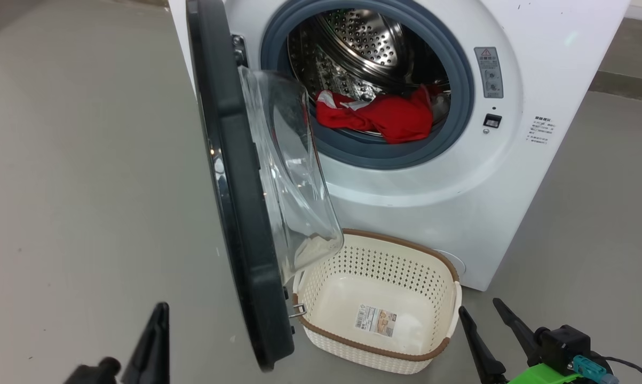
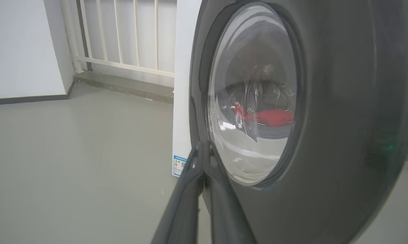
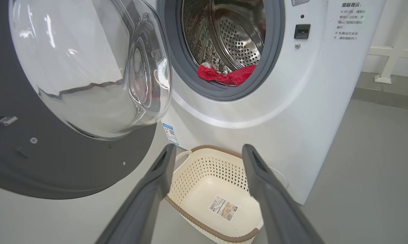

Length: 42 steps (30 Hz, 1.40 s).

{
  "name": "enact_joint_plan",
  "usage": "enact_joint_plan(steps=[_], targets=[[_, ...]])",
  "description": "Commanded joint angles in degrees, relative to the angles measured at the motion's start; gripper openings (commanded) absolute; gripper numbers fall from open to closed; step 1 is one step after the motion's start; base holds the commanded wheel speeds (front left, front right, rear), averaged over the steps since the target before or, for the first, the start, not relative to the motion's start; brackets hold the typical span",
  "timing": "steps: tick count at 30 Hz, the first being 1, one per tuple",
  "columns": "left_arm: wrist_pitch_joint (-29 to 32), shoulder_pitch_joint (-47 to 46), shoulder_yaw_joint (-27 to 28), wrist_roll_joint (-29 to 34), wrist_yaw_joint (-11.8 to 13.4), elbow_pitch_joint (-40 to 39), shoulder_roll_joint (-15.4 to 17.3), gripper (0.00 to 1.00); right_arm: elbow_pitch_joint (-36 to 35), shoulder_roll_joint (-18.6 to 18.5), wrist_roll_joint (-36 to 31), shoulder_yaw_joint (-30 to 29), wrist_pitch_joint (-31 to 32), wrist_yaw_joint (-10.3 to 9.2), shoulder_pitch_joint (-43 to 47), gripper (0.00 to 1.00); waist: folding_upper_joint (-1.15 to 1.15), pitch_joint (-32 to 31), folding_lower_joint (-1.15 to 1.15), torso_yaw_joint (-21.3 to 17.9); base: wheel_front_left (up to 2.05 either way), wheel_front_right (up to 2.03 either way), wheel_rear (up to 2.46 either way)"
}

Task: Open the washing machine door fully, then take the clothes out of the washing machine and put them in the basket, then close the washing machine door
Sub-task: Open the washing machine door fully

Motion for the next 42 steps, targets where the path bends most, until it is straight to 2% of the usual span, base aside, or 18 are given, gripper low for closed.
enact_joint_plan(steps=[1, 4, 10, 14, 18, 25, 29, 35, 42], targets=[[-0.52, -2.69, 2.74, -1.25, -0.36, -4.09, 0.65, 0.00, -1.52, -0.26, -0.76, 0.73, -0.53, 0.28, -0.58, 1.00, 0.00, 0.09, 0.00, 0.03, 0.00, 0.00, 0.00], [-0.52, -3.51, 3.47, -2.04, -0.21, -7.62, 0.65, 0.00, -1.64, -0.22, -1.08, 0.57, -0.53, 0.28, -0.59, 1.00, 0.00, 0.25, 0.00, 0.03, 0.00, 0.00, 0.00], [-0.52, -5.30, 2.63, -4.62, 1.12, -21.93, 0.65, 0.00, -1.89, -0.31, -1.80, 0.24, -0.53, 0.28, -0.61, 1.00, 0.00, 0.54, 0.00, -0.08, 0.00, 0.00, 0.00], [-0.52, -5.25, -2.15, -4.73, 1.77, -29.63, 0.65, 0.00, -2.00, -0.39, -2.17, 0.15, -0.53, 0.28, -0.76, 1.00, 0.00, 0.73, 0.00, -0.29, 0.00, 0.00, 0.00], [-0.52, -4.33, -9.59, -4.94, 1.83, -32.33, 0.65, 0.00, -2.12, -0.44, -2.45, 0.14, -0.53, 0.28, -1.00, 1.00, 0.00, 1.00, 0.00, -0.57, 0.00, 0.00, 0.00], [-0.52, -2.86, -20.47, -8.85, 2.11, -27.68, 0.65, 0.00, -1.93, -0.61, -2.65, 0.63, -0.53, 0.28, -1.69, 1.00, 0.00, 1.60, 0.00, -1.10, 0.00, 0.00, 0.00], [-0.52, -2.33, -24.06, -12.26, 2.34, -21.69, 0.65, 0.00, -1.98, -0.64, -2.93, 0.70, -0.53, 0.28, -2.10, 1.00, 0.00, 1.96, 0.00, -1.40, 0.00, 0.00, 0.00], [-0.52, -3.58, -24.57, -15.59, 3.20, -13.82, 0.65, 0.00, -2.18, -0.56, -3.31, 0.49, -0.53, 0.28, -2.57, 1.00, 0.00, 2.51, 0.00, -1.62, 0.00, 0.00, 0.00], [-0.52, -5.56, -22.58, -17.48, 3.57, -8.35, 0.65, 0.00, -2.20, -0.52, -3.52, 0.37, -0.53, 0.28, -3.02, 1.00, 0.00, 2.96, 0.00, -1.69, 0.00, 0.00, 0.00]])
